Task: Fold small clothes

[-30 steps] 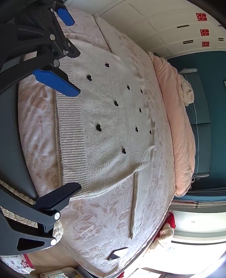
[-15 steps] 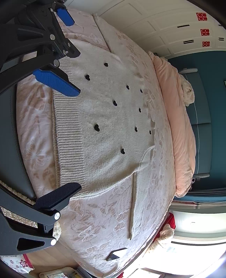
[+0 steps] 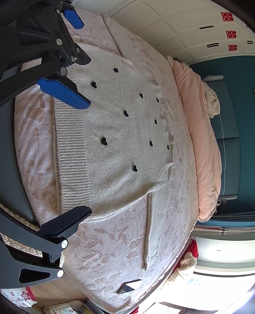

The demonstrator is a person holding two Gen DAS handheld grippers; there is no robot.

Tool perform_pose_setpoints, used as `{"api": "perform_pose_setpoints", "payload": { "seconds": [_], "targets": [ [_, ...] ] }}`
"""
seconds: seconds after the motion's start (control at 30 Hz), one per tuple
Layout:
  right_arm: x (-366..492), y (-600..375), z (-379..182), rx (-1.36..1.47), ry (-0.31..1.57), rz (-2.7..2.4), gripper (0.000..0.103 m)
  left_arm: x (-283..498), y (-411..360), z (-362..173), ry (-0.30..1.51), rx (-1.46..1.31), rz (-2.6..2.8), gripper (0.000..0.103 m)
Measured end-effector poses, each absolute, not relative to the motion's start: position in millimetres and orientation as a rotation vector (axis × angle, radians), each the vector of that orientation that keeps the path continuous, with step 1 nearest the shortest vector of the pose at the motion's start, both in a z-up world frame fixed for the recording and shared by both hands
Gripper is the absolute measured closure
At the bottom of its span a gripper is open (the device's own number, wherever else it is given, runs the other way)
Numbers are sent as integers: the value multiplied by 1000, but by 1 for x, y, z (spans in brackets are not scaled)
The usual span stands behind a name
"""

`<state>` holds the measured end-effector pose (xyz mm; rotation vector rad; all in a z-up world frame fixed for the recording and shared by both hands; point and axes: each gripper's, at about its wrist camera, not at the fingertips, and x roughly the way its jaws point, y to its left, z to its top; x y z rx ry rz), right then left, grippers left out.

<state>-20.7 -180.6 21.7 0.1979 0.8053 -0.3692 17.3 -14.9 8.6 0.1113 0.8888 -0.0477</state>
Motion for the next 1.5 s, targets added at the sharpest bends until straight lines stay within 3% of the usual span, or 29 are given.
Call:
{"api": "perform_pose_setpoints", "payload": {
  "seconds": [1.5],
  "targets": [
    [-17,-179,20,199,810,-370,5,30,-9,8,884,110,-41,11]
  ]
}}
